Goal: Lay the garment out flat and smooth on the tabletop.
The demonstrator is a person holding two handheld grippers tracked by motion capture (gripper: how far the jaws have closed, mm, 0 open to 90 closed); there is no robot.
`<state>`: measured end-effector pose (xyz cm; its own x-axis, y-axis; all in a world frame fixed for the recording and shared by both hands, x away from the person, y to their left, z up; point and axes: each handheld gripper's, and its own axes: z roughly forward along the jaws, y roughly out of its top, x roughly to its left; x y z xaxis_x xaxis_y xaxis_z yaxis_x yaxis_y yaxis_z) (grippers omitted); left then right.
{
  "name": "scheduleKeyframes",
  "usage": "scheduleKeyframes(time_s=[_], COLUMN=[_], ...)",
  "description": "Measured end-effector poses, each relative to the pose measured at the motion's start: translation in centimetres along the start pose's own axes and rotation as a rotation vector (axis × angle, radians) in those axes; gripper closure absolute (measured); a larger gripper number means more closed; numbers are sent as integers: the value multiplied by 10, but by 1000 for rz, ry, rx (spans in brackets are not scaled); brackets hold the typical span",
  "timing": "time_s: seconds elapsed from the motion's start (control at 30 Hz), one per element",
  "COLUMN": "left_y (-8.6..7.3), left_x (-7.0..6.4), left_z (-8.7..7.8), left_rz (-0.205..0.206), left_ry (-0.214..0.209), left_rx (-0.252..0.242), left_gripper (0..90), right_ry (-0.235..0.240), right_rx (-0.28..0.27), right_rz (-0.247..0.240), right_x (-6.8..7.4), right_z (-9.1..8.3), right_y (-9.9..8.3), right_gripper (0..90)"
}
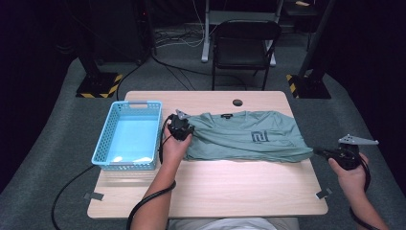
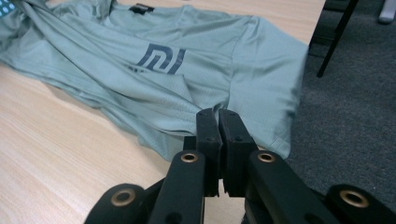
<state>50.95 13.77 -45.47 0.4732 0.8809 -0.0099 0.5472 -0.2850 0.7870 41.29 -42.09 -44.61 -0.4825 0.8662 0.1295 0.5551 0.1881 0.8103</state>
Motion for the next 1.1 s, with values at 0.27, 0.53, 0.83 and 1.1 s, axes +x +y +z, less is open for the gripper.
scheduleKeyframes(time_s=[0.27,0.53,0.83,1.1], left_y=[-8,-32,-55,-64], left_x=[4,-3,-12,-18], left_z=[-25,-38,-25,-10], left_rz=[-41,-47,-65,-35], left_ry=[4,-28,-67,-71], left_rx=[-14,7,67,141], left_gripper=[591,572,574,592], right_ry=[16,22,35,37], right_rx=[5,9,15,22], right_rz=[1,2,-12,-8], right_x=[4,7,11,11], right_z=[3,4,8,9], right_y=[-3,-6,-5,-9], right_gripper=[873,871,869,869])
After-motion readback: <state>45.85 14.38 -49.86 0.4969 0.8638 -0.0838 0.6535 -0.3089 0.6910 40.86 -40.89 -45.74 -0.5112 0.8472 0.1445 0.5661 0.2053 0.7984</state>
